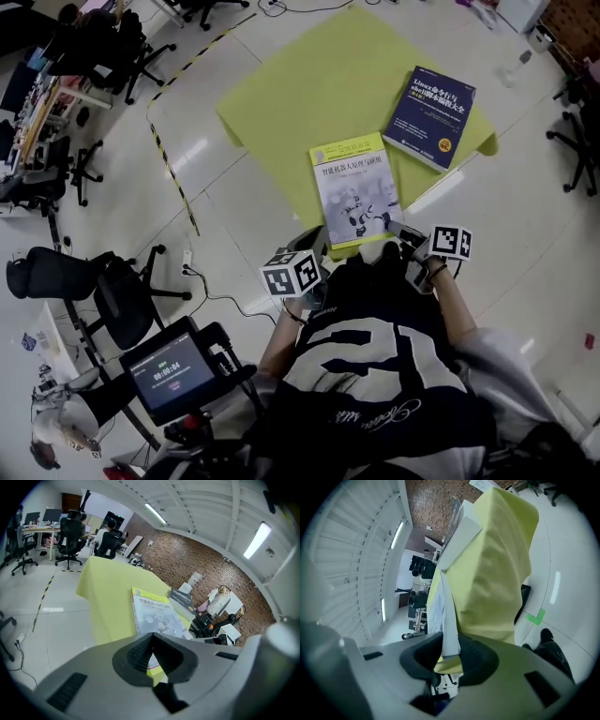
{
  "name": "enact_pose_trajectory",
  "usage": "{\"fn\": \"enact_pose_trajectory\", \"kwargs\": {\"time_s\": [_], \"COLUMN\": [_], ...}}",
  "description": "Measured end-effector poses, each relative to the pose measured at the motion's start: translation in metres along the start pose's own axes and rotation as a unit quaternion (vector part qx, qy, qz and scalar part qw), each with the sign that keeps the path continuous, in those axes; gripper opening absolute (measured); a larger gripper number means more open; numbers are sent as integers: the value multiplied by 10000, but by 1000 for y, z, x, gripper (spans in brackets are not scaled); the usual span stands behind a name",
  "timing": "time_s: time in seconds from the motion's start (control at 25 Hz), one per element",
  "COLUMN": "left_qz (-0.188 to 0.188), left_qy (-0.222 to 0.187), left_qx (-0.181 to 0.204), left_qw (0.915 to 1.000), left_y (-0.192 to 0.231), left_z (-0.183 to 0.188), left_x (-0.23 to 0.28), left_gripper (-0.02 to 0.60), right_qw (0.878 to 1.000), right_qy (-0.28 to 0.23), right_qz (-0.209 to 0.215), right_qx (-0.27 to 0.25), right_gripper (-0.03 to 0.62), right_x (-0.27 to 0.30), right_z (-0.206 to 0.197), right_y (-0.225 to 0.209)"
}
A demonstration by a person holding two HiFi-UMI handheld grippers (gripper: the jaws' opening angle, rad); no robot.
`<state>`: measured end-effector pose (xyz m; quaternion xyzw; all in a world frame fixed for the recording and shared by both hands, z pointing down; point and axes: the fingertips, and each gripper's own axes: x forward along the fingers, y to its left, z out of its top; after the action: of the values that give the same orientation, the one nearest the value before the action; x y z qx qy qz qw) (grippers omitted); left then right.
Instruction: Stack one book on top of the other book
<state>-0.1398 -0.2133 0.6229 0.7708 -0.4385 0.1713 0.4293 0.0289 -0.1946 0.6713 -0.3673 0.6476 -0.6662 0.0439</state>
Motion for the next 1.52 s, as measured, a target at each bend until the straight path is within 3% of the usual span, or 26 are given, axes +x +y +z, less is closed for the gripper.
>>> {"fn": "enact_pose_trajectory", "kwargs": {"time_s": [0.08,0.2,0.28,0.48,0.64,0.72,0.92,1.12,1.16,1.28,1.44,1.52], "left_qz": [-64,-306,-451,-1011,-1816,-2067,-2231,-2217,-2155,-1940,-1988,-1938], "left_qy": [-20,-134,-260,-435,-267,-98,237,-10,-10,-9,-444,-580], "left_qx": [-113,-423,-855,-1984,-2475,-2600,-2888,-3326,-3326,-2971,-2626,-2246], "left_qw": [9999,9985,9950,9739,9514,9432,9307,9166,9181,9349,9432,9532], "left_y": [1,1,3,6,-6,-16,-32,-20,-16,-20,-39,-48], "left_z": [2,8,9,6,-3,-6,-16,-2,1,6,29,44], "left_x": [1,-2,-5,-10,-6,3,36,63,68,64,39,27], "left_gripper": [3,14,76,169,178,178,178,176,175,138,117,117], "right_qw": [9997,9989,9975,9912,9845,9840,9848,9882,9890,9908,9903,9890], "right_qy": [-25,-27,-39,-54,-141,-155,-111,-39,-42,-45,-5,-94], "right_qz": [197,454,687,1239,1660,1701,1707,1528,1475,1313,1159,1233], "right_qx": [109,151,182,469,545,510,295,37,-27,-317,-767,-809], "right_gripper": [71,69,69,69,71,71,71,71,71,71,74,75], "right_x": [-5,-11,-14,-27,-35,-43,-62,-52,-47,-53,-70,-75], "right_z": [2,4,7,19,23,24,25,20,19,18,14,16], "right_y": [14,48,68,95,109,111,110,100,99,102,109,119]}}
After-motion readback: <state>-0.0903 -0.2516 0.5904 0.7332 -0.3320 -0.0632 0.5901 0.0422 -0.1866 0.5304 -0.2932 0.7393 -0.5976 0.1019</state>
